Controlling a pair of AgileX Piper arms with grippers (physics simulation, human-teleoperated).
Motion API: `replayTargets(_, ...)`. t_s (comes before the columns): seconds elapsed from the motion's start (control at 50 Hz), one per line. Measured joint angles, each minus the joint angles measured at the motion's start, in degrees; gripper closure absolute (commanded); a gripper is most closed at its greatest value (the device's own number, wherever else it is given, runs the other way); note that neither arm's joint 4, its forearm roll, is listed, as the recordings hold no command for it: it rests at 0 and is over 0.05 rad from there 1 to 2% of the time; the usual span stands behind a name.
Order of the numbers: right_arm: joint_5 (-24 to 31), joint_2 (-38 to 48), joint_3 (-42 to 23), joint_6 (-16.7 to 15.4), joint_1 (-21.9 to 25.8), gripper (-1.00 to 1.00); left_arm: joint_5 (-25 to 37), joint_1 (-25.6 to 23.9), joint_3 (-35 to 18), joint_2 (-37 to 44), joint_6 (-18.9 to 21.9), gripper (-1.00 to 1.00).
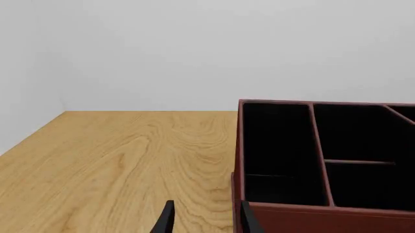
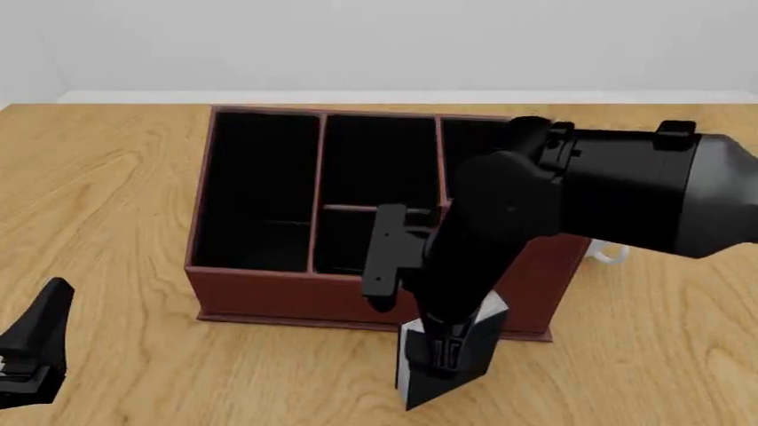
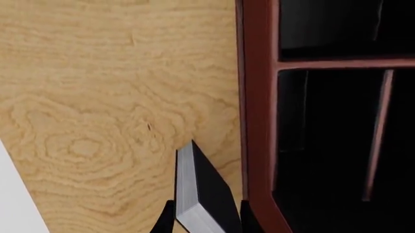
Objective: Pick up the book and place it in the right compartment of the caddy.
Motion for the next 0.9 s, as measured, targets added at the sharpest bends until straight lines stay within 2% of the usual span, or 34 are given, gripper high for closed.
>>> replayTargets(0.2,-1.42,0.79,0.74,0.67,0.33,-1.00,0.00,0.00,0.00,0.00,0.00,-1.00)
replayTargets(0.22,-1.57,0.85,0.80,0.74,0.37,1.00,0.00,0.00,0.00,0.00,0.00,-1.00)
replayTargets(0.34,-1.90,0.61,1.10,0.24,1.73,1.00,0.00,0.00,0.00,0.00,0.00,-1.00)
replayTargets(0.48,-2.35,-0.17,2.15,1.17,3.27,1.00,0.00,0.00,0.00,0.00,0.00,-1.00)
replayTargets(0.9,0.66,-6.19,5.68,7.46,7.02,1.00,0.00,0.00,0.00,0.00,0.00,-1.00)
